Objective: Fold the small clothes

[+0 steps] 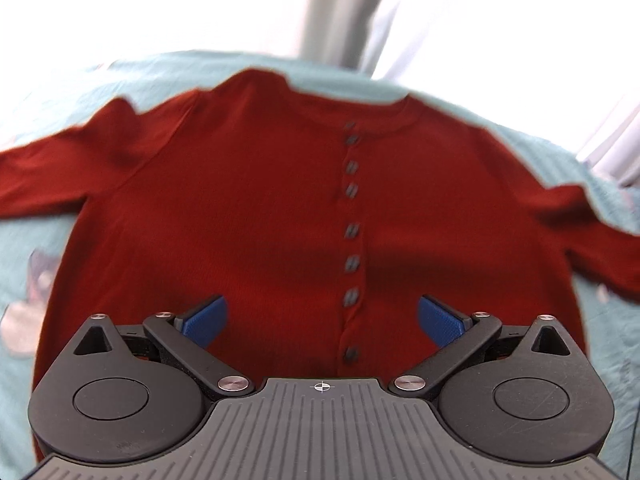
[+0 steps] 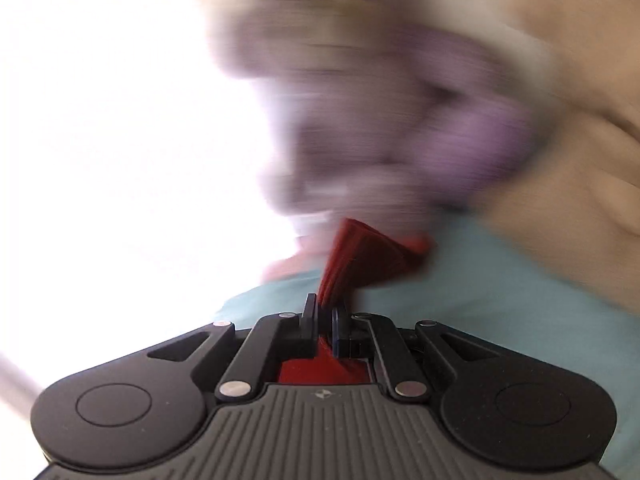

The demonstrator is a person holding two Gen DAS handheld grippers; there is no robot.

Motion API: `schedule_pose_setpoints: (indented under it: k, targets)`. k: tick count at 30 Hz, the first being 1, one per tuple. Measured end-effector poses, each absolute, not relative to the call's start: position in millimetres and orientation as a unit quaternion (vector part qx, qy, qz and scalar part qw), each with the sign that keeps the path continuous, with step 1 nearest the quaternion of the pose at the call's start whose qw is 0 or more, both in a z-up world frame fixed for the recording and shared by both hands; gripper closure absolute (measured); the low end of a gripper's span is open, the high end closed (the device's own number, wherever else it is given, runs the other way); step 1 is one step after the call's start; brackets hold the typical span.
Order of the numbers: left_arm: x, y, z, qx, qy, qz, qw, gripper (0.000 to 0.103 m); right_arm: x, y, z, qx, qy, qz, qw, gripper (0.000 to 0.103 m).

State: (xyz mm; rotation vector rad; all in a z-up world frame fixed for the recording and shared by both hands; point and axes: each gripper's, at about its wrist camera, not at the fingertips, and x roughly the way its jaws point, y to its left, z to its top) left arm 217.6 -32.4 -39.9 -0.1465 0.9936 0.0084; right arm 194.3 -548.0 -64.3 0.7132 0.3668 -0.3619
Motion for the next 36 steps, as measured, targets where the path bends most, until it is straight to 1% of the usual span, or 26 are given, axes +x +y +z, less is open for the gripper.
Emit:
schedule_pose_setpoints:
  k: [3,5,7,9,10,12,15,17,19,22,24,26,27,28,29,30,33,35,36]
  targets:
    - [233.1,-29.5,-26.7,-0.101,0.456,-0.037,0.884,0.000,211.9,-457.8,-25.0,0.282,0.175,-0.028,0.943,0.098]
    - [244.8,-27.0,-20.3,-0.130,0.439,-0.081,0.885,0.000,221.8,-393.3,-15.8,0.242,0.192,0.065,0.949,0.097]
    - [257.4,-24.9,-20.9,-0.154,0.432,-0.115,0.881,0.000,230.5,-337.0,-23.6,0.201,0.229,0.139,0.942,0.096]
    - [271.9,-24.1,-28.3,-0.174,0.440,-0.143,0.869,0.000,237.1,-297.8,-43.2,0.179,0.290,0.181,0.923,0.084]
    - [278.4,-24.5,-33.1,-0.185,0.447,-0.158,0.861,0.000,236.5,-289.1,-53.4,0.186,0.313,0.187,0.912,0.084]
    - [289.5,-26.3,-44.5,-0.204,0.463,-0.183,0.843,0.002,229.8,-291.4,-69.5,0.217,0.340,0.186,0.896,0.084]
    - [304.4,-32.6,-63.0,-0.220,0.490,-0.198,0.820,0.013,218.1,-318.7,-80.5,0.255,0.356,0.142,0.888,0.083]
    - [313.7,-37.3,-75.5,-0.236,0.504,-0.204,0.805,0.016,208.0,-341.8,-87.0,0.278,0.359,0.115,0.884,0.082]
    - [322.4,-44.2,-87.2,-0.251,0.523,-0.209,0.787,0.024,198.8,-354.7,-91.0,0.296,0.360,0.097,0.880,0.081]
    - [327.8,-51.5,-101.6,-0.264,0.539,-0.219,0.769,0.029,187.8,-361.1,-95.4,0.310,0.354,0.083,0.878,0.079]
    - [328.6,-53.1,-101.1,-0.268,0.531,-0.224,0.772,0.032,180.7,-361.7,-96.4,0.317,0.353,0.080,0.877,0.079]
    - [333.8,-53.4,-103.5,-0.269,0.534,-0.222,0.770,0.043,179.8,-356.1,-97.6,0.319,0.353,0.080,0.876,0.079]
    - [336.1,-53.6,-105.3,-0.272,0.537,-0.220,0.767,0.053,179.6,-353.6,-99.5,0.320,0.351,0.078,0.877,0.079]
    - [338.3,-54.9,-107.2,-0.275,0.542,-0.218,0.764,0.068,178.1,-353.6,-99.4,0.321,0.349,0.076,0.877,0.079]
    - [342.4,-58.6,-111.2,-0.273,0.548,-0.215,0.761,0.077,177.2,-354.4,-99.2,0.323,0.349,0.075,0.877,0.079]
    - [344.4,-61.5,-113.7,-0.269,0.557,-0.214,0.756,0.097,176.9,-355.4,-99.3,0.326,0.348,0.074,0.876,0.079]
    - [346.3,-70.5,-118.0,-0.263,0.563,-0.219,0.752,0.097,180.3,-356.5,-101.4,0.330,0.350,0.069,0.874,0.079]
    - [346.1,-72.8,-105.7,-0.247,0.550,-0.220,0.767,0.098,183.5,-356.9,-102.5,0.331,0.354,0.068,0.872,0.079]
    - [345.2,-68.9,-93.9,-0.252,0.532,-0.225,0.776,0.098,188.5,-357.9,-103.6,0.331,0.356,0.066,0.872,0.079]
